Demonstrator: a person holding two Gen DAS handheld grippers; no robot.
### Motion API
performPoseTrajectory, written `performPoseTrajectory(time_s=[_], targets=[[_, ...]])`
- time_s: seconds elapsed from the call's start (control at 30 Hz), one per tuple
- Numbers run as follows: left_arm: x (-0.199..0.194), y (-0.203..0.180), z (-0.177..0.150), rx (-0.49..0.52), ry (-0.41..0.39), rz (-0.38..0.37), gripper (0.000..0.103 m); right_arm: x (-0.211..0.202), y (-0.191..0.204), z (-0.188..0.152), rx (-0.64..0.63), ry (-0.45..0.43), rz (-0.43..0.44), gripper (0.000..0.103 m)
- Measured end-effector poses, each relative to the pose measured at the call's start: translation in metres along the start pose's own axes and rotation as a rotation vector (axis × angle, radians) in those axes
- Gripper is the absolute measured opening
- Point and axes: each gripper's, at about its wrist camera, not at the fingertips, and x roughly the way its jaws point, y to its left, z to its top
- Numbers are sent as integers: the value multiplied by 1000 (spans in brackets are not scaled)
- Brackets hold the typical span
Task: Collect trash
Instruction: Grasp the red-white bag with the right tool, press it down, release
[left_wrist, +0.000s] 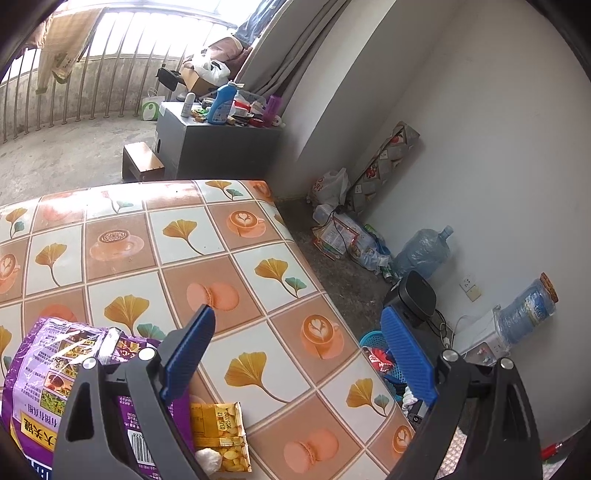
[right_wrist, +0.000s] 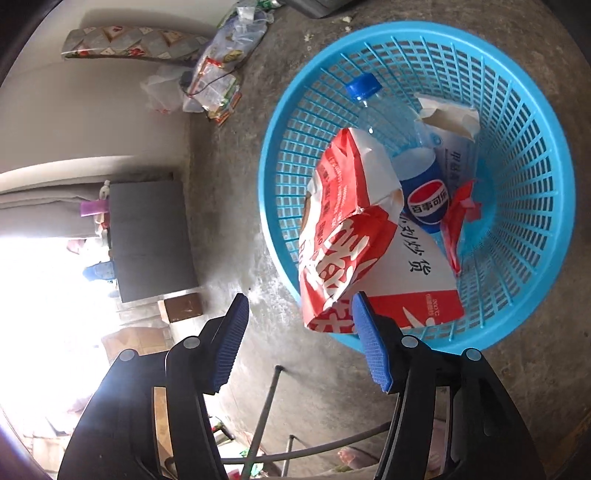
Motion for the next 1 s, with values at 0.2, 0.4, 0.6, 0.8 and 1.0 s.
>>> performPoseTrajectory(time_s=[0.2, 0.4, 0.6, 0.8, 1.0], targets=[[-3, 5, 2, -10, -9, 7, 89, 20, -30, 12, 207, -33, 110, 17], [-3, 13, 5, -17, -10, 22, 89, 7, -37, 25, 225, 102, 468, 5], [0, 17, 4, -27, -2, 26, 89, 8, -54, 42, 215, 199, 353, 6], [-1, 12, 5, -4, 1, 38, 89, 12, -42, 45, 110, 205, 143, 6], [-1, 12, 6, -5, 3, 37, 89, 25, 10, 51, -87, 178, -56, 6]])
